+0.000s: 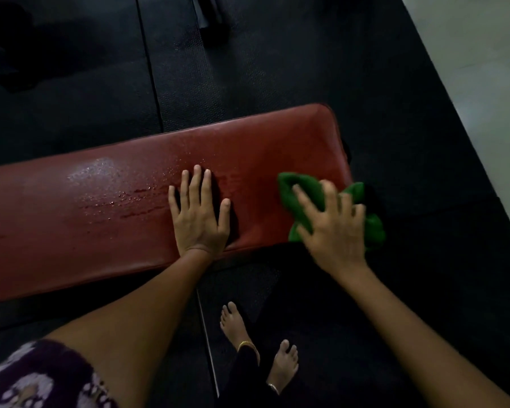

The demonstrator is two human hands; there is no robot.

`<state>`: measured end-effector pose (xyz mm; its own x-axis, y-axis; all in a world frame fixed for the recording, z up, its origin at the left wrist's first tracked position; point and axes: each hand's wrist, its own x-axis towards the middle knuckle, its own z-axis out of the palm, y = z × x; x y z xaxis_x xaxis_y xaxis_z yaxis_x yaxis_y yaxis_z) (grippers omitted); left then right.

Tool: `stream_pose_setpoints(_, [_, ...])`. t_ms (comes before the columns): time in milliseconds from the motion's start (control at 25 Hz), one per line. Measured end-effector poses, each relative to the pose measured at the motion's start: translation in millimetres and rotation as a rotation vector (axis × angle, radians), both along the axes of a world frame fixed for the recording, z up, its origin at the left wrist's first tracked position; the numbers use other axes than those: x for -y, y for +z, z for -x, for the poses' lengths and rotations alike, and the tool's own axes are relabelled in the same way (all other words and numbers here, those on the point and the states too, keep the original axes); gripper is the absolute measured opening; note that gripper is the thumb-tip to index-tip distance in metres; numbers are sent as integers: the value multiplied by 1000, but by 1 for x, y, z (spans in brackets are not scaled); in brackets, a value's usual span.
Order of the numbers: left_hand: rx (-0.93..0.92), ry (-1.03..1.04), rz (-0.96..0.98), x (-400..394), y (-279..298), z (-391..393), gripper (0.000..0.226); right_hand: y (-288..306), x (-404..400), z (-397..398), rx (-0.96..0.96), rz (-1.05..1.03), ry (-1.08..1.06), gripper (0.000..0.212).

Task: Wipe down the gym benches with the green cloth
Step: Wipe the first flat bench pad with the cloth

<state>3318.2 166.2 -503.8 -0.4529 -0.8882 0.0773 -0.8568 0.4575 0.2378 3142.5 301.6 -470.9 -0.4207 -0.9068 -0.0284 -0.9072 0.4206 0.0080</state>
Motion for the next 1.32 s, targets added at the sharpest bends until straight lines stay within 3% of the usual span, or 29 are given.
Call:
stream_pose_setpoints(120, [7, -4, -8, 2, -1, -2, 66, 11, 43, 18, 104, -10, -431, 57])
stream_pose_setpoints(160, [9, -6, -13, 3, -1, -3, 66, 14, 66, 15, 130, -13, -480, 57])
stream_pose_setpoints(280, [9, -21, -3, 3, -1, -3, 65, 15, 98, -16, 170, -45, -254, 59])
stream_pose_setpoints(360, [-5, -22, 4, 2, -3, -2, 62, 9, 73, -37, 107, -62, -105, 61])
stream_pose_setpoints(480, [-47, 9, -2, 1, -3, -1, 59, 6, 30, -29, 24, -45, -73, 64])
stream_pose_setpoints(640, [-49, 10, -53, 1, 0, -3, 61, 12, 73, 12, 62, -17, -335, 55])
stream_pose_setpoints(760, [-67, -88, -142, 6, 7, -9, 67, 13, 135, 5, 110, -4, -506, 66])
stream_pose_setpoints(880, [-101, -203, -107, 20, 13, -42, 65, 15, 165, -45, 110, -68, -312, 81])
stream_pose_setpoints(960, [-78, -84, -21, 30, 13, -84, 63, 17, 155, -62, 96, -90, -42, 72])
stream_pose_setpoints(1040, [-51, 26, -52, 38, 12, -122, 64, 19, 134, -42, 73, -108, 131, 66])
stream_pose_setpoints(1080, [-39, 24, -76, 40, 11, -134, 64, 22, 124, -25, 57, -123, 97, 65])
stream_pose_setpoints(1240, [-25, -23, -36, 44, 3, -138, 59, 21, 146, -14, 128, -65, -402, 63])
stream_pose_setpoints(1320, [-22, -21, -15, 43, 1, -137, 58, 20, 178, -50, 136, -60, -418, 62])
